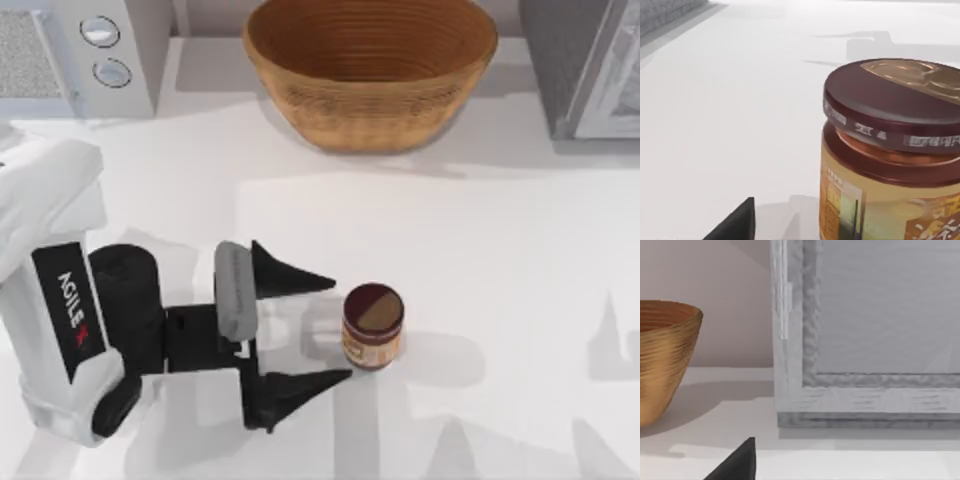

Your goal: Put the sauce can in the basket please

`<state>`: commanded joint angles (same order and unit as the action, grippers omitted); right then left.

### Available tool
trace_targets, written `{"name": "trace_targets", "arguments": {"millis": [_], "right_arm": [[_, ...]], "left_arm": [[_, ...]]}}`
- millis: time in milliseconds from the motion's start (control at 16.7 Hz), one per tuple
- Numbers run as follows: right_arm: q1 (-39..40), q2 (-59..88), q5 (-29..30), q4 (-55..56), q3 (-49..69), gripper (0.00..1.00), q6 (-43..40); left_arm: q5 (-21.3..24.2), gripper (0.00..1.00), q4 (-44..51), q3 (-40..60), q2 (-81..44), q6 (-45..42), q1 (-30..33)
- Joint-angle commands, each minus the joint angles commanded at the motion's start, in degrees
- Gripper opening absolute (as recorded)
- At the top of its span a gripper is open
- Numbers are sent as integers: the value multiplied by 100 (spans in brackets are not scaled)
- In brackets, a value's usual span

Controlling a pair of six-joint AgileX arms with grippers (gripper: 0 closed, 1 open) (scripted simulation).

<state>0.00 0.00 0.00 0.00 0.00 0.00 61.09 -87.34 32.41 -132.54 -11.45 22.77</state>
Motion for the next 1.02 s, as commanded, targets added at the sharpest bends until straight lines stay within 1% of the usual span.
{"name": "trace_targets", "arguments": {"millis": [360, 480, 660, 1020], "right_arm": [[0, 0, 0, 0, 0, 100, 0], [0, 0, 0, 0, 0, 100, 0], [0, 0, 0, 0, 0, 100, 0], [0, 0, 0, 0, 0, 100, 0]], "left_arm": [[-812, 100, 131, 718, -320, 306, 837], [-932, 100, 153, 820, -369, 343, 960], [-934, 100, 153, 821, -370, 344, 962], [-934, 55, 153, 821, -370, 344, 962]]}}
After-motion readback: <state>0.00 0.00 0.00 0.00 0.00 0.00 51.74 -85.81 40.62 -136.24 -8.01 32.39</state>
